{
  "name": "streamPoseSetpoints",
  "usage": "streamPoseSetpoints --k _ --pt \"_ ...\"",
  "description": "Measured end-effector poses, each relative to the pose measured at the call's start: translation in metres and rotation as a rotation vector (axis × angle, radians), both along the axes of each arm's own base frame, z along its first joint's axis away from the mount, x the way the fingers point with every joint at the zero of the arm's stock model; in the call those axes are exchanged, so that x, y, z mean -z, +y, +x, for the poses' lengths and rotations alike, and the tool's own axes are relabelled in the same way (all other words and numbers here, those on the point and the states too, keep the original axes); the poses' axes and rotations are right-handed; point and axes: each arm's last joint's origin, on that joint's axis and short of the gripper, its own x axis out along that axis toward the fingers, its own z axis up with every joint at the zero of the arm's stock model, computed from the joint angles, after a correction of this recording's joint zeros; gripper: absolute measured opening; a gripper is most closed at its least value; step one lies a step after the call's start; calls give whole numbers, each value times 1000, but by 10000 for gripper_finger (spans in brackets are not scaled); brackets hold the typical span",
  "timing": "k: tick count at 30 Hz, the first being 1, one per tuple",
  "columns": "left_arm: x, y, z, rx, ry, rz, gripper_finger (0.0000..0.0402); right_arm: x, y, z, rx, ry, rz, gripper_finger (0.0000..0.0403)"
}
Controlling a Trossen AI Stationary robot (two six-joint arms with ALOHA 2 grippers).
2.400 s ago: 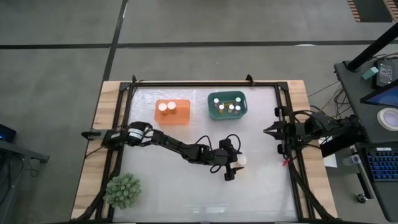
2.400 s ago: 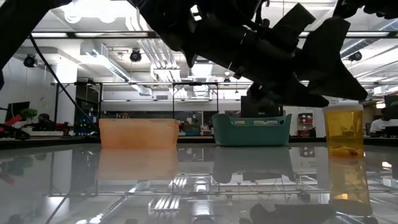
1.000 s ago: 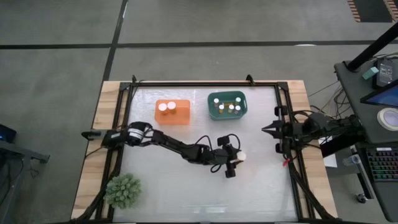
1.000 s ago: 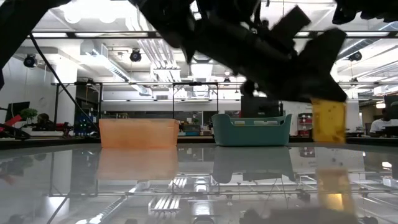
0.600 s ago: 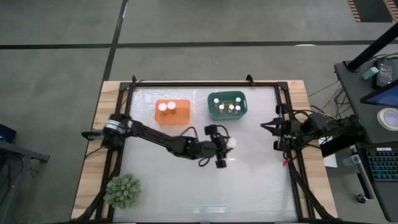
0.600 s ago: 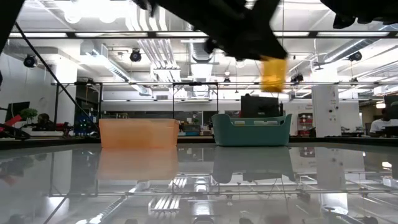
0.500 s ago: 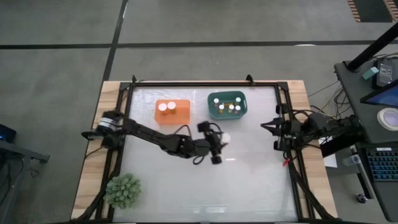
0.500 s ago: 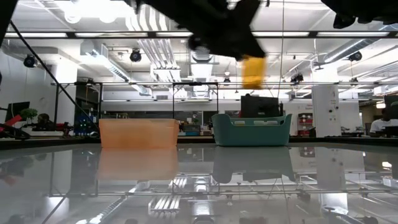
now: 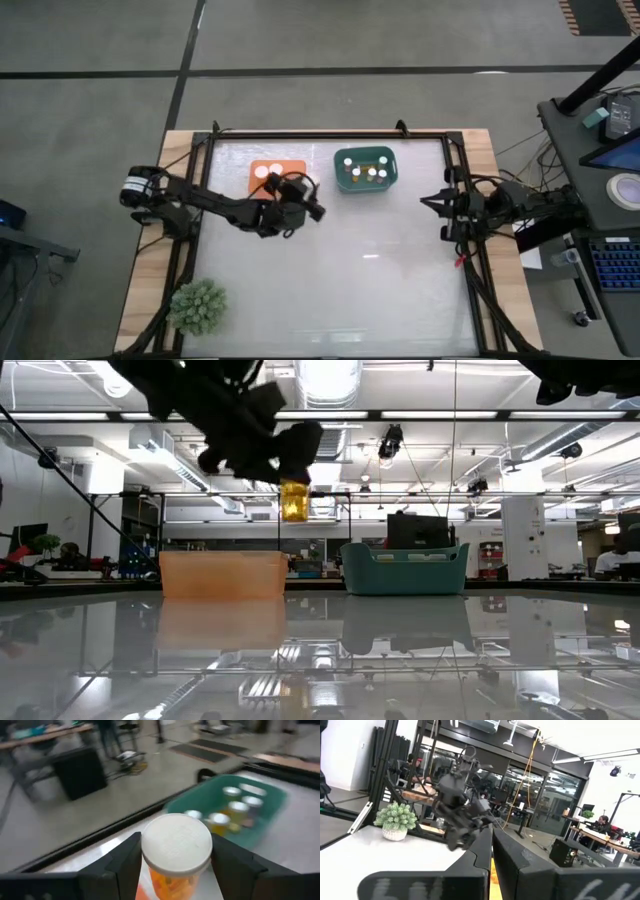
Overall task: Pick and place medicine bottles into bin by pill shape (circle, oval)
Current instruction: Put the large orange pill bottle into the orange bin
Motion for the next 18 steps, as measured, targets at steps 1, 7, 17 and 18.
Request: streamPoseSetpoints --k 1,7,17,18 --pt "3 6 -2 -31 -19 -13 189 0 0 0 0 1 0 9" --pt "21 36 -13 -156 -63 -67 189 0 0 0 -1 1 0 9" --pt "35 66 -26 -264 -46 -77 189 0 0 0 -1 2 -2 9" --pt "37 67 -27 -274 -58 -87 189 0 0 0 -1 2 -2 9"
